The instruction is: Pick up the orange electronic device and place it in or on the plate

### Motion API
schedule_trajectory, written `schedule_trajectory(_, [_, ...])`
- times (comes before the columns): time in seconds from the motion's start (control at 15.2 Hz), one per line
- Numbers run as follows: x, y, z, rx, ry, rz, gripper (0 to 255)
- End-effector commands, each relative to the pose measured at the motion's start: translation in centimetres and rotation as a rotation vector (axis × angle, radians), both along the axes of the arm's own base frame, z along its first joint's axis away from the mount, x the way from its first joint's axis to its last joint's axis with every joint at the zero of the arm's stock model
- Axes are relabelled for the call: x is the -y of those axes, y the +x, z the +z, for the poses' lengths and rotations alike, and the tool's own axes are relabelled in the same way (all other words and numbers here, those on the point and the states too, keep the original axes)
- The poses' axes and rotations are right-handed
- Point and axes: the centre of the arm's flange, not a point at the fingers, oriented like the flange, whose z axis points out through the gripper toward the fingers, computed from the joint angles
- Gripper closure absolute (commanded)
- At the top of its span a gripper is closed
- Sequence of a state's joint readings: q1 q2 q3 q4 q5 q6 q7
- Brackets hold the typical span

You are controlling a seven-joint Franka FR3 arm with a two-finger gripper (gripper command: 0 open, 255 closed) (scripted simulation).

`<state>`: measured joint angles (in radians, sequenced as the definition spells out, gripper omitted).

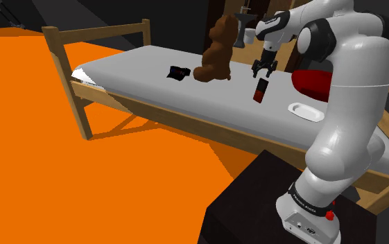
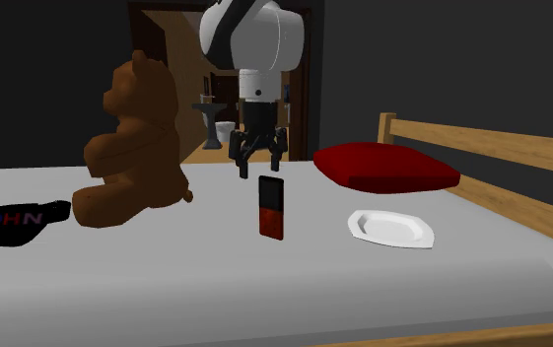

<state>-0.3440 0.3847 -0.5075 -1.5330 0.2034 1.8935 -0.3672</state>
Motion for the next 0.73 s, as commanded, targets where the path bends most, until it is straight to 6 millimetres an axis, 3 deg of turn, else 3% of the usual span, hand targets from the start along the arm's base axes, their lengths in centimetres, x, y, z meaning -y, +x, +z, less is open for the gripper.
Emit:
schedule_trajectory(0.0, [0.0,0.0,-1.0,0.0,0.0,0.0,0])
schedule_trajectory(0.2, [0.1,0.0,-2.9,0.0,0.0,0.0,0])
schedule_trajectory(0.66, [0.1,0.0,-2.9,0.0,0.0,0.0,0])
